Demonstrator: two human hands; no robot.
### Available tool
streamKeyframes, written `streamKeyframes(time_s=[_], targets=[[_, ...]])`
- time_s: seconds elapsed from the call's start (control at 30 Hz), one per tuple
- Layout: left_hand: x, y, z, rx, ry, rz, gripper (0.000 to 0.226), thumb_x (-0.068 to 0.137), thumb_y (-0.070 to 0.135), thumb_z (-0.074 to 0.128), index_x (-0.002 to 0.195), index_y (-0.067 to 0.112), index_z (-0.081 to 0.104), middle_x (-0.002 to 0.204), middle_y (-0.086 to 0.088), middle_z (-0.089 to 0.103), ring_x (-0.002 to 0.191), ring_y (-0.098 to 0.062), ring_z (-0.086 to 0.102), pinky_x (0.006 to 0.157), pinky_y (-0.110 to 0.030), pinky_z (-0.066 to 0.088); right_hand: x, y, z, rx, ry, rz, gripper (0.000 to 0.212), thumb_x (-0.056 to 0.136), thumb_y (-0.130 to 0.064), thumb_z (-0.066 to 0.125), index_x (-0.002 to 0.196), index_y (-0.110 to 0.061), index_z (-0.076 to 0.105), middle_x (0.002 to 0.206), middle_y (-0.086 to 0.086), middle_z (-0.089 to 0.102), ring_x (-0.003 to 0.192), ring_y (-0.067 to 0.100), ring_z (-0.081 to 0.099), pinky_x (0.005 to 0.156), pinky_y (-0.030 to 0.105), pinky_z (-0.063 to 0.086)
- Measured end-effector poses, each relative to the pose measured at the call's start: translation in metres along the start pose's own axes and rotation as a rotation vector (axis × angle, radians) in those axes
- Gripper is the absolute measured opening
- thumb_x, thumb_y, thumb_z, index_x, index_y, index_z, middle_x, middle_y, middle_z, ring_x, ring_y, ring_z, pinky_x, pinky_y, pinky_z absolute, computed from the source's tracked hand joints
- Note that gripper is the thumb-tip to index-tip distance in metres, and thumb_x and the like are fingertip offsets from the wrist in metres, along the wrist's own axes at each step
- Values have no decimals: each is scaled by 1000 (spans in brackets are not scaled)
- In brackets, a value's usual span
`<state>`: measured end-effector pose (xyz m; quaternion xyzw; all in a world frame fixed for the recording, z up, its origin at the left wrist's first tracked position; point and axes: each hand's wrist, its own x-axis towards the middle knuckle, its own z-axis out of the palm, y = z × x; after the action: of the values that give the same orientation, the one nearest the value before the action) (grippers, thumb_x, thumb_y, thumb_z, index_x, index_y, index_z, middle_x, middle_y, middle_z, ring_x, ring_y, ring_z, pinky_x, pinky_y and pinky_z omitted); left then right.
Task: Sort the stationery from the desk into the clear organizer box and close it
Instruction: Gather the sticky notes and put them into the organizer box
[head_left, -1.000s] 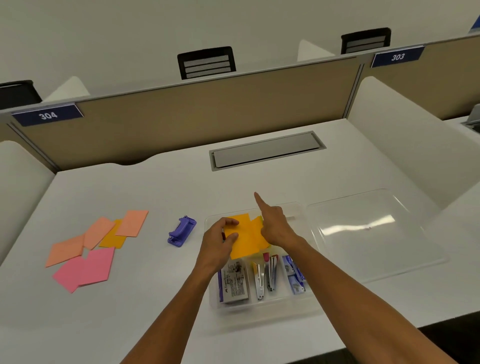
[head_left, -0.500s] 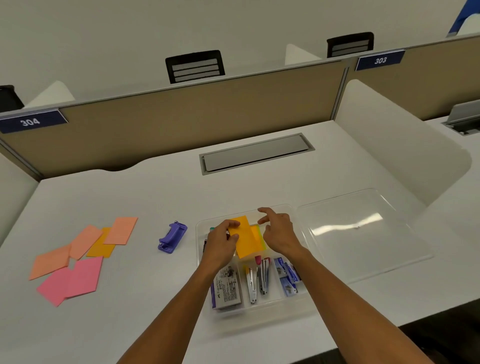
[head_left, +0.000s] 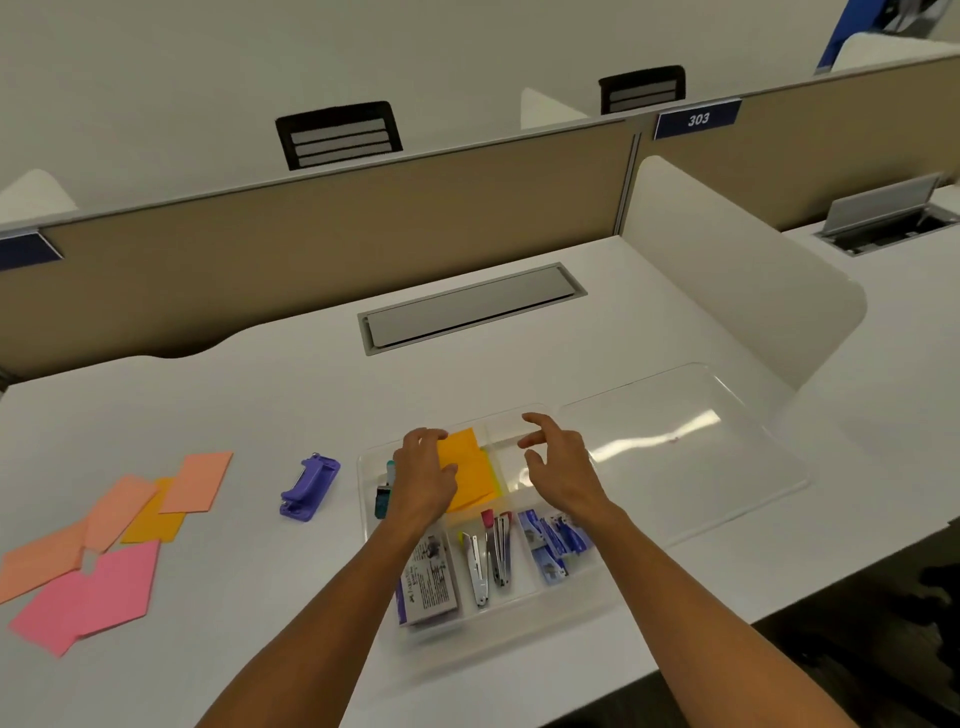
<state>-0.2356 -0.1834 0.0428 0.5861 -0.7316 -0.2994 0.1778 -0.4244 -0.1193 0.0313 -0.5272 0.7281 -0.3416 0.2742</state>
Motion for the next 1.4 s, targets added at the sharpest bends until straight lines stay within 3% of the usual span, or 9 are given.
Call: streamKeyframes(time_s=[0.07,0.2,0.33,0.43,0.6,0.93,1.17,1.3,1.4], targets=[[-3,-2,2,22,15,-10,48,90,14,60,136,16,44,142,-8,43,132,-29,34,110,-40,30,-1,1,-1,8,19,-9,51,92,-12,53,135,-37,41,97,-30,55,86,20,47,89,52,51],[-6,-5,2,67,-33,-11,54,93,14,56,143,18,38,142,-7,47,135,-29,29,109,-41,30,-1,-5,4,3,19,-20,52,93,-14,54,135,-41,39,97,-33,53,91,26,56,89,49,52],[-10,-9,-4,23,-53,15,52,92,20,58,141,21,40,143,-4,46,135,-26,28,109,-41,30,0,-20,14,15,1,-34,47,95,-14,54,138,-31,43,112,-15,62,113,19,49,96,31,41],[-15,-17,-13,-4,-17,13,50,92,26,59,138,23,43,144,-2,44,136,-24,29,110,-40,31,0,-37,25,28,-55,-64,46,96,-15,53,139,-29,43,118,-7,63,116,15,48,92,25,35],[-28,-36,-35,-45,71,-12,47,91,27,60,136,23,46,142,0,46,134,-21,32,108,-37,33,1,-70,52,47,-135,-151,46,95,-17,55,137,-32,44,115,-9,63,112,13,54,97,33,46],[-74,-119,-107,-45,275,-234,61,87,30,68,140,20,40,144,0,44,132,-20,37,104,-31,38,-1,-149,138,-18,-326,-278,51,95,-19,60,142,-28,41,132,-4,58,119,15,54,98,28,43],[-112,-200,-159,-42,412,-384,57,89,29,65,139,15,41,144,-7,43,133,-28,34,108,-41,31,-6,-188,198,-20,-487,-349,53,93,-22,63,141,-27,40,135,-2,52,113,9,50,95,23,43],[-124,-248,-182,-47,493,-523,60,87,32,67,138,13,42,141,-12,44,130,-32,38,107,-44,31,-2,-208,231,-88,-563,-337,59,94,-27,62,145,-30,33,140,0,44,118,12,47,100,33,44],[-128,-279,-197,44,486,-698,76,83,47,66,142,13,34,146,-14,37,134,-37,33,105,-50,35,3,-220,258,-187,-606,-328,66,93,-32,62,149,-29,26,145,3,39,127,21,45,105,40,42]])
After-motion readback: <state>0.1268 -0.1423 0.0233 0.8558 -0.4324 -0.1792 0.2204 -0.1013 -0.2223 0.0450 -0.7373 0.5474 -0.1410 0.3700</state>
